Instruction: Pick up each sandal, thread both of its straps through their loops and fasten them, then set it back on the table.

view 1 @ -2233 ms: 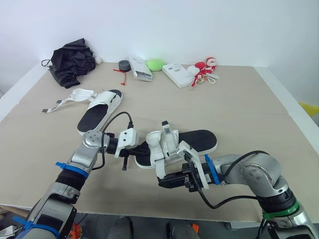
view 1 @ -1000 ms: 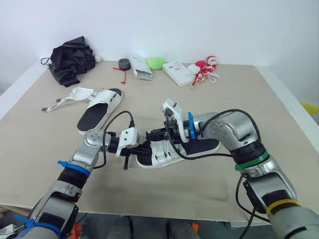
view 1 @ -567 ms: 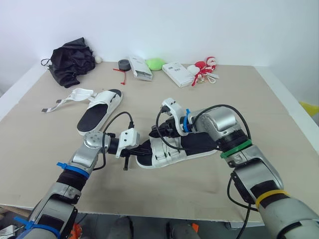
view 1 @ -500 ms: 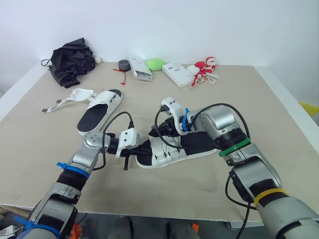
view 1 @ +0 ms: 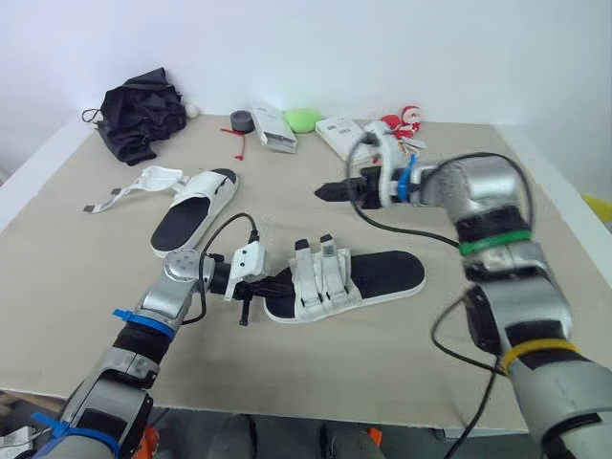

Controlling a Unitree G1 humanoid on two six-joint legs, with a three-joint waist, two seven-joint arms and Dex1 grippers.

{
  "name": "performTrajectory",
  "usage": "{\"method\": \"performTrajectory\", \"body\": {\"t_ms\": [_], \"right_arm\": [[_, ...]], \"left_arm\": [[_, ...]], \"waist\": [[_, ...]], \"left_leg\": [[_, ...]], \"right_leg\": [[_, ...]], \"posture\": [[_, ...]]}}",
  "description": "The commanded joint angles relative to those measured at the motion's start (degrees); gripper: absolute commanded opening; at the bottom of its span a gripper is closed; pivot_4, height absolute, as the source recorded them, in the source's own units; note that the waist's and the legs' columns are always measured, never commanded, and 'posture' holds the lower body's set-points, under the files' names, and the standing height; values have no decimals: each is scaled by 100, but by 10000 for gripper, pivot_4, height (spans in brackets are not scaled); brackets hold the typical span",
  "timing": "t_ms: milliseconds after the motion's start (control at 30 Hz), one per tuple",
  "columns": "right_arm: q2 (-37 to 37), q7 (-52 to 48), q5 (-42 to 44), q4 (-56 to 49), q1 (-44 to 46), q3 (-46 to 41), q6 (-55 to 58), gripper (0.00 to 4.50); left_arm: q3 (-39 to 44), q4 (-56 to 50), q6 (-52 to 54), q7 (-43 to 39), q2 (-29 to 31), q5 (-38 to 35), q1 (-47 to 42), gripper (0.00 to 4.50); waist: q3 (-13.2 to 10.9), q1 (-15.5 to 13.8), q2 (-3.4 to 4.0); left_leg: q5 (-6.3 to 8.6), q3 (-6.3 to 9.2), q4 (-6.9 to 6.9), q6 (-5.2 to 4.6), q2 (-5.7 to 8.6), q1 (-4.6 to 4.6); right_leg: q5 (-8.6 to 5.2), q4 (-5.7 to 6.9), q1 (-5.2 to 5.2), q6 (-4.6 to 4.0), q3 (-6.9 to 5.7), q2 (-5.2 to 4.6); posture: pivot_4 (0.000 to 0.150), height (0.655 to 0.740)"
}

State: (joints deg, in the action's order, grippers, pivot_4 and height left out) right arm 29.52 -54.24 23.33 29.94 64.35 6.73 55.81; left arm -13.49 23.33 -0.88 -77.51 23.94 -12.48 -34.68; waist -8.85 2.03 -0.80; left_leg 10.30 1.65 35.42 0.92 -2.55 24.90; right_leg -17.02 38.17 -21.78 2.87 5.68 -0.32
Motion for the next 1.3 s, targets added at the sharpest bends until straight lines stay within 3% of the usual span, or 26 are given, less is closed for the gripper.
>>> {"method": "performTrajectory", "body": {"t_ms": [33, 133, 300, 667, 900, 1200, 1300], "right_arm": [[520, -568, 379, -1600, -876, -101, 128, 33756], [1068, -954, 684, -2820, -1917, -304, 73, 33756], [1717, -1318, 1075, -3999, -3147, -738, -197, 33756], [1995, -1097, 1733, -4428, -3993, -1583, -67, 33756], [2018, -670, 2095, -5491, -5261, -1974, 60, 33756], [1282, 410, 1645, -4762, -4882, -1400, -132, 33756], [1171, 323, 1728, -4859, -4816, -1213, -149, 33756]], "left_arm": [[328, -530, 531, 7, -67, -538, -177, 0], [631, -872, 840, -30, 46, -906, -349, 0], [953, -1242, 1223, -136, 473, -1206, -434, 0], [1723, -2365, 2057, -134, 1219, -2167, 288, 0], [2106, -3168, 2457, -30, 1495, -2687, 1084, 0], [1813, -3172, 2154, -131, 1634, -2368, 1301, 0], [1840, -3182, 2157, -120, 1657, -2377, 1365, 0]], "waist": [[-21, 6, 7], [-70, 5, 16], [-90, 3, 27], [-122, 58, -8], [-140, 40, -42], [-153, 66, -61], [-153, 66, -61]], "left_leg": [[-1, -2, 0, -1, 0, 26], [-1, 0, 6, 0, 0, 59], [-1, 3, 11, 0, 0, 135], [-29, 7, 23, 47, -2, 121], [-46, 20, 26, 76, -5, 114], [-91, 5, 25, 110, -13, 83], [-100, -3, 25, 110, -14, 81]], "right_leg": [[4, 1, -25, 4, 4, 2], [23, 15, -63, -26, 4, 4], [23, 23, -138, -31, -3, 5], [23, 62, -136, -28, -4, 6], [20, 80, -130, -18, -15, 7], [45, 83, -119, -1, 3, 16], [56, 83, -120, 2, 10, 16]], "posture": [[1500, 7380], [1500, 7380], [1500, 7380], [1500, 7380], [1500, 7380], [1500, 7380], [1500, 7380]]}}
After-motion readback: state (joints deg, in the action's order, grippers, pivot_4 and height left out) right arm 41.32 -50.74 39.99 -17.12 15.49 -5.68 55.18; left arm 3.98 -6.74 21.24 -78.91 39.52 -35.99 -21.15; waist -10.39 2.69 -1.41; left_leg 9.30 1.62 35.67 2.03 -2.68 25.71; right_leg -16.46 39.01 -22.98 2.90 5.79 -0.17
